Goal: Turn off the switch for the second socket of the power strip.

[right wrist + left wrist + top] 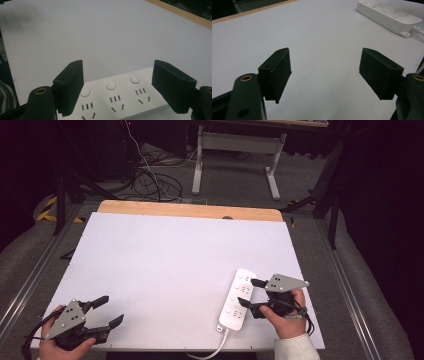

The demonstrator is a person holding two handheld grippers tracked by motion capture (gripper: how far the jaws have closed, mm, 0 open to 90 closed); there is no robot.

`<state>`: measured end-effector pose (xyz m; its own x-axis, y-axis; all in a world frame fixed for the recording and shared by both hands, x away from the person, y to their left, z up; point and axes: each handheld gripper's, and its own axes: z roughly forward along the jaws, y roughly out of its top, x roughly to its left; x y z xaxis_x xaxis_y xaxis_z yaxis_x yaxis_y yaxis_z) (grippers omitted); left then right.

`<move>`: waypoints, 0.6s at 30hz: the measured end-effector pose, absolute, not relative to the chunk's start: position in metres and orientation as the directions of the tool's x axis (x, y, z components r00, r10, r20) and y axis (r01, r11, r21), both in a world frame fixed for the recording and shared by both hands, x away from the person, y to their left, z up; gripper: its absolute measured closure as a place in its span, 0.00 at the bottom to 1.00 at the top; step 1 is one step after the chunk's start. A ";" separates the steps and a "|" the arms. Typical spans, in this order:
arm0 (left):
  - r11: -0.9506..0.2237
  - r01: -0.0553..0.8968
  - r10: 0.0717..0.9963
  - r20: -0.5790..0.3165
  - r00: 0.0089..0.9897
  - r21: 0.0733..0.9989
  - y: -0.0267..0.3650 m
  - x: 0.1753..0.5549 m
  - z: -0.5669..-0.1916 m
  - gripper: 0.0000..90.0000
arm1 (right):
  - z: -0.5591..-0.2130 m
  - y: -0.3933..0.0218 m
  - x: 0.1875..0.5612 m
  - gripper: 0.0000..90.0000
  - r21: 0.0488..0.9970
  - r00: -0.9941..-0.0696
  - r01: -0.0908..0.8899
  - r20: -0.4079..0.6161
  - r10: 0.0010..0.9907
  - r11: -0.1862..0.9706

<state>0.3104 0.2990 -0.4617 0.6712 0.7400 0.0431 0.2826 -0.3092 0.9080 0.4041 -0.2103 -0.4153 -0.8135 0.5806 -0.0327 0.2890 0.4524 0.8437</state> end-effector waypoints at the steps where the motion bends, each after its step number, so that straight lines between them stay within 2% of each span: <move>1: -0.309 0.283 0.741 0.043 0.671 0.908 0.299 0.310 -0.462 0.29 | -0.415 -0.209 0.406 0.29 0.842 -0.814 0.289 -0.034 0.580 0.455; 18: -0.307 0.284 0.740 0.040 0.671 0.908 0.298 0.310 -0.462 0.29 | -0.412 -0.184 0.425 0.31 0.838 -0.832 0.291 -0.015 0.554 0.461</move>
